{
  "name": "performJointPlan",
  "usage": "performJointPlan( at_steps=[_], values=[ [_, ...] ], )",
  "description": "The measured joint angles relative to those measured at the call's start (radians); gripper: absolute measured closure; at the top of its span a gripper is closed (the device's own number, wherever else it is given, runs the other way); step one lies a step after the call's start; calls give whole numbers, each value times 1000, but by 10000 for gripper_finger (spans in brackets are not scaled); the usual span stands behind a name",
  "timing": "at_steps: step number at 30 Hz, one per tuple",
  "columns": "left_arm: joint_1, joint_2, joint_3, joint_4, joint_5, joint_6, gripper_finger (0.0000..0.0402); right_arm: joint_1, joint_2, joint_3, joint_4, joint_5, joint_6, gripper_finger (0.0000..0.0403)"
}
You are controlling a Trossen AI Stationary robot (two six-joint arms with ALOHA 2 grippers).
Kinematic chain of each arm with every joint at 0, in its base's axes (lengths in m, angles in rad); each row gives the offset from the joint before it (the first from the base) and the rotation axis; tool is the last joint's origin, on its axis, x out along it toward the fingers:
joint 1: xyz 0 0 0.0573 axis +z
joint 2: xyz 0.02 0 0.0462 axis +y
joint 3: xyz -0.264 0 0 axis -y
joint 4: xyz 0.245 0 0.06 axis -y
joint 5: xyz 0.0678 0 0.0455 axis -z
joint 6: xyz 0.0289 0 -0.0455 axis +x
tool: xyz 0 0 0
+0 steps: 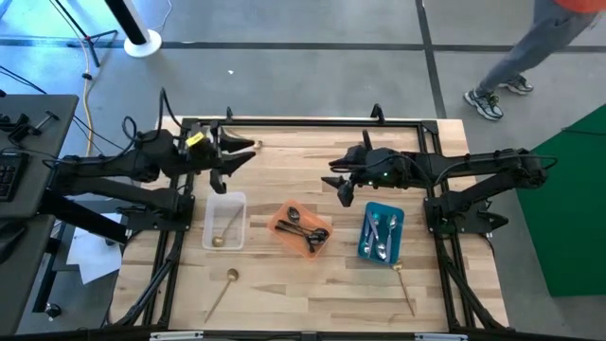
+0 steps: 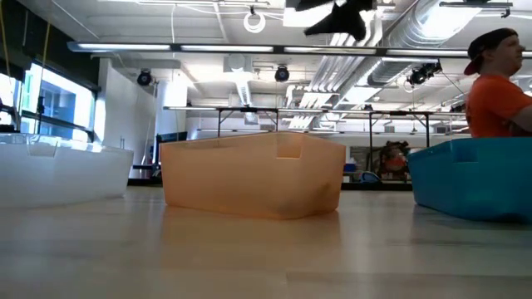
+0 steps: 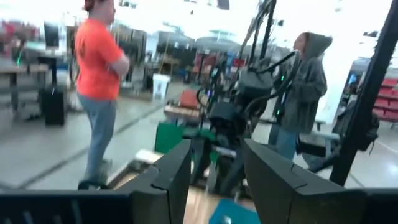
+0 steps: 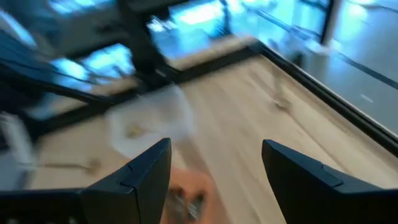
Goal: Sort silverware by color (type)
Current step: Put the top gold spoon into the transparent bin
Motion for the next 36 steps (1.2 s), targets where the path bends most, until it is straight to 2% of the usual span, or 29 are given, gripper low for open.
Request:
performJointPlan(
  at_steps=[4,7,10,15,36],
  values=[
    [-16,-7,-45,97,22,19,266,14,-14,0,138,-97,-54,167],
    [-31,-19,-99,132,23,-9,266,33,-31,0,177,-124,-93,167],
    [-44,-25,-138,137,20,-31,266,46,-50,0,176,-124,-114,167],
    [-49,-12,-171,132,18,22,266,47,-61,0,208,-123,-154,167],
    [-48,-8,-172,135,16,29,266,43,-61,0,215,-123,-154,167]
  ],
)
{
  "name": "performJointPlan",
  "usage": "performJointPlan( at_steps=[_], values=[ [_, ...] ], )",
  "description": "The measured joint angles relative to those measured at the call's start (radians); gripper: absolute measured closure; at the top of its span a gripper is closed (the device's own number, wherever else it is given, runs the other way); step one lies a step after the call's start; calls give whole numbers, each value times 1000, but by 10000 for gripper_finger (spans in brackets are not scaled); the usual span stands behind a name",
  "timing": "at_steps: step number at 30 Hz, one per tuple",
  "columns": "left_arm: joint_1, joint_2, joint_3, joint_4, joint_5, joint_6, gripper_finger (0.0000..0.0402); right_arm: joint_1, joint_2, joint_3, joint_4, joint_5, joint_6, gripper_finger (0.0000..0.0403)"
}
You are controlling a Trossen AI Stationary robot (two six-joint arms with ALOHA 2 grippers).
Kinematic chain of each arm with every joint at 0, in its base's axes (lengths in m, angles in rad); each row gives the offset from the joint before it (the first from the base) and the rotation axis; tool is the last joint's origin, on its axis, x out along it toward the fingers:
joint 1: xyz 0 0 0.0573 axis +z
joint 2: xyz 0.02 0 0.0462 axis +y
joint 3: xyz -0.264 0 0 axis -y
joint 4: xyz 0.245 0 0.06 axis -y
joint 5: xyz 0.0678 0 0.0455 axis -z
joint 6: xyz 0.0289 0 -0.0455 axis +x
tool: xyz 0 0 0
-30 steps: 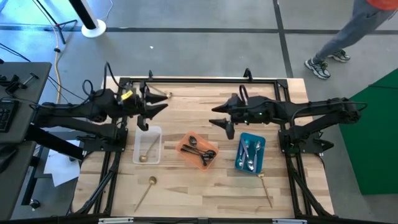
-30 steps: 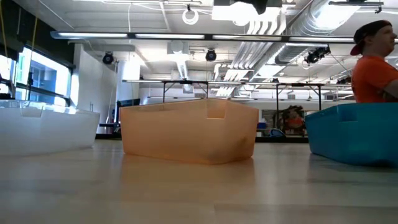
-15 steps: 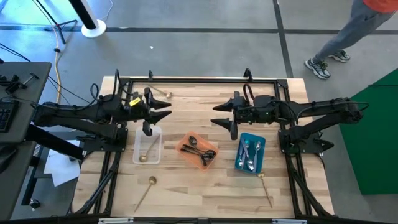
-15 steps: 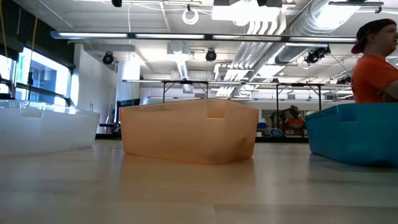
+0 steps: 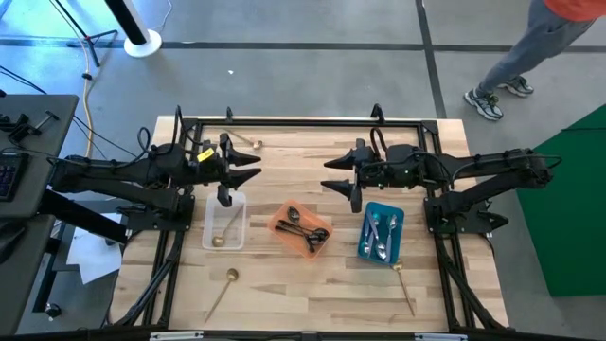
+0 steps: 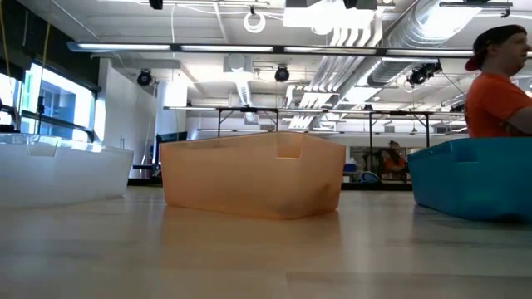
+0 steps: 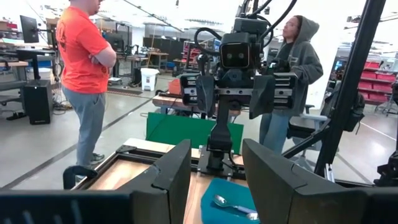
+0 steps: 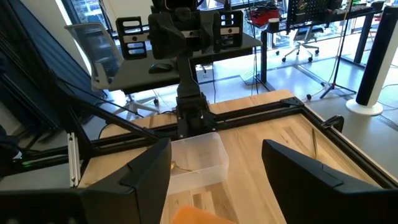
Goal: Sort silverware by color (type)
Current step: Put the top gold spoon into the transparent bin
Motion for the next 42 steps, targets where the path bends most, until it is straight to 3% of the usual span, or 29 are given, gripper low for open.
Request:
performJointPlan(
  at_steps=[42],
  values=[
    [0,0,1,-9,-3,0,266,0,3,0,-61,0,-124,167]
  ],
)
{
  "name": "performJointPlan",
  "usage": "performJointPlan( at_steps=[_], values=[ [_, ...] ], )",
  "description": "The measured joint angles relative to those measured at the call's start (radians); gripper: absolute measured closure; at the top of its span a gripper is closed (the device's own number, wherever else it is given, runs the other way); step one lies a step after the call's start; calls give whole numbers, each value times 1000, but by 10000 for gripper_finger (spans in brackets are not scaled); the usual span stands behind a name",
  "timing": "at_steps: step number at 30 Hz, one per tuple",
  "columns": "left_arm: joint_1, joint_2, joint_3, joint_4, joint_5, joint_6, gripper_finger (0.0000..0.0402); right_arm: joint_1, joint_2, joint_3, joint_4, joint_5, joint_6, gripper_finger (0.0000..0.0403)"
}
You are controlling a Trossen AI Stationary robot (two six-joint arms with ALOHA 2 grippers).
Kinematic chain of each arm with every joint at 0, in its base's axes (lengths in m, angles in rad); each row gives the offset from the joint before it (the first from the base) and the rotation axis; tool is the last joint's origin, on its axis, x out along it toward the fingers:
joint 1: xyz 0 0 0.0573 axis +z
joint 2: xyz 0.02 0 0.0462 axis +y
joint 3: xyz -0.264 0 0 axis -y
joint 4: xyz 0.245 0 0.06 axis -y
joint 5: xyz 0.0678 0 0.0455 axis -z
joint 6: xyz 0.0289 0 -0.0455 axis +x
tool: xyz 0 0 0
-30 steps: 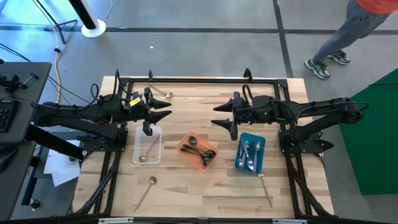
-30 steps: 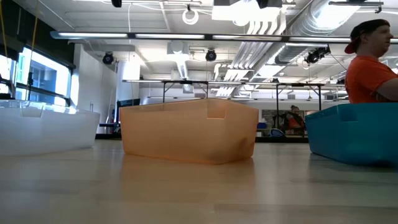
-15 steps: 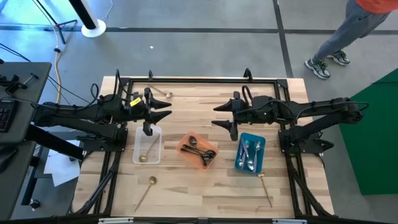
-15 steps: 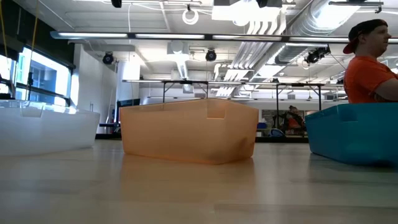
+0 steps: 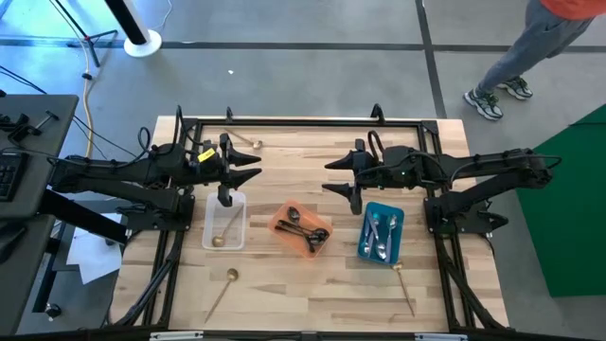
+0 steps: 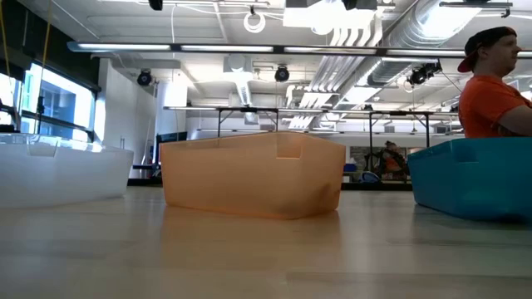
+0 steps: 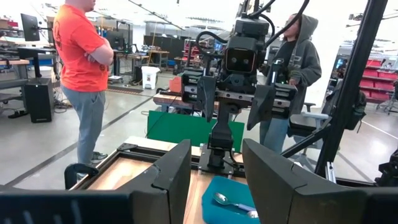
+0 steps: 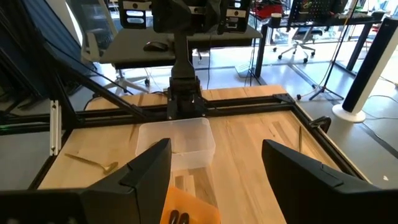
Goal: Sort silverware by color (type)
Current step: Put the top gold spoon into the transparent bin
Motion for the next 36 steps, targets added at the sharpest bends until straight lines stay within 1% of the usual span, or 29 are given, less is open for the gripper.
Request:
performJointPlan(
  at_steps=[15,19,21,24,27,29,32,34,36],
  values=[
    [0,0,0,0,0,0,266,0,6,0,-6,0,1,167],
    [0,0,0,0,0,0,266,0,6,0,-7,0,61,167],
    [0,0,0,0,0,0,266,0,6,0,-7,0,66,167],
    [0,0,0,0,0,-11,266,0,6,0,-7,0,56,167],
    [1,0,0,1,-3,-69,266,0,6,0,-7,0,53,167],
    [3,3,0,2,-46,-136,266,0,6,0,-7,0,53,167],
    [20,21,9,-23,-151,-234,268,0,6,0,-7,0,53,167],
    [60,46,49,-110,-207,-289,273,0,6,0,-7,0,53,167],
    [132,87,114,-279,-230,-363,278,0,6,0,-7,0,54,167]
  ],
)
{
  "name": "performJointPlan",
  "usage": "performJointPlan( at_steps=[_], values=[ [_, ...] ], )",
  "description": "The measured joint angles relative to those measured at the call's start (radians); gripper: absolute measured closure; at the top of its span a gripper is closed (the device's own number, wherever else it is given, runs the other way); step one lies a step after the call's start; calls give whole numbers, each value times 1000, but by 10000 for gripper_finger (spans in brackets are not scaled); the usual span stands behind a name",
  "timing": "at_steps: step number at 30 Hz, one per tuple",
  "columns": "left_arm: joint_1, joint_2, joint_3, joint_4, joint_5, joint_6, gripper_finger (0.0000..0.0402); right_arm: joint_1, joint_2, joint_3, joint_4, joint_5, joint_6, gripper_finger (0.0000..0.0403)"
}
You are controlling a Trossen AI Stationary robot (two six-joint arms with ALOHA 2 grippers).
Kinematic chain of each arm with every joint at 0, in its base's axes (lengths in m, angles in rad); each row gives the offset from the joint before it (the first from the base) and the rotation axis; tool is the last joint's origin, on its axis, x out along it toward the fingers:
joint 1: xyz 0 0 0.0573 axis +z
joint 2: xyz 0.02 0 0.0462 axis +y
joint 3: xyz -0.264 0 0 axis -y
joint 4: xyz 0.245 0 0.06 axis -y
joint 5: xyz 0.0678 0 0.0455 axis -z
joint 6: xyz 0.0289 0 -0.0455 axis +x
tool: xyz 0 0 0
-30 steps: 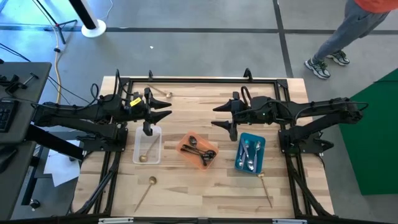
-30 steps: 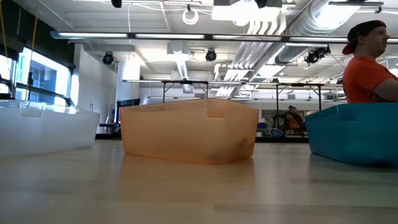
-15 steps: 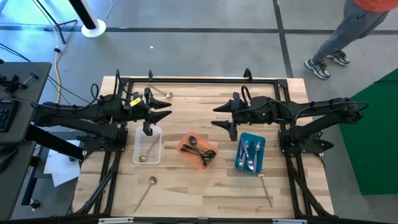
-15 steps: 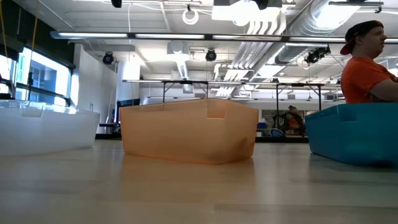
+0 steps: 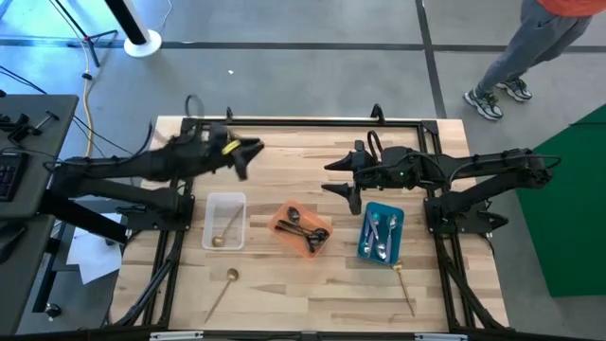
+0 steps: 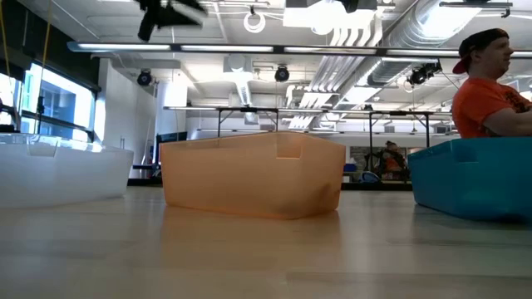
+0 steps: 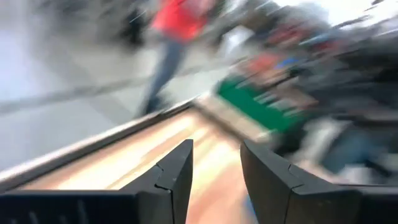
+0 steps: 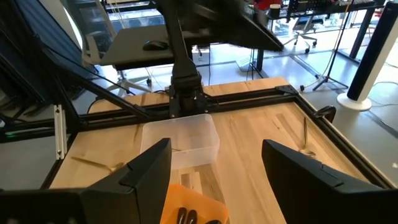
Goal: Sort silverware by color (type)
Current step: Put the top gold spoon into the transparent bin
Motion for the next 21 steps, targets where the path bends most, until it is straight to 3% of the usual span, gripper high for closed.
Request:
performJointPlan(
  at_steps=[5,8,11,16,21],
  values=[
    [268,168,161,-396,27,-108,290,0,0,0,-10,0,25,167],
    [428,281,191,-456,79,-119,291,0,0,0,-18,0,25,167],
    [543,392,193,-456,215,-115,291,0,0,0,-25,0,27,167],
    [611,575,193,-498,389,20,291,0,0,0,-31,0,28,167],
    [613,711,202,-509,382,73,291,0,0,0,-31,0,26,167]
  ],
)
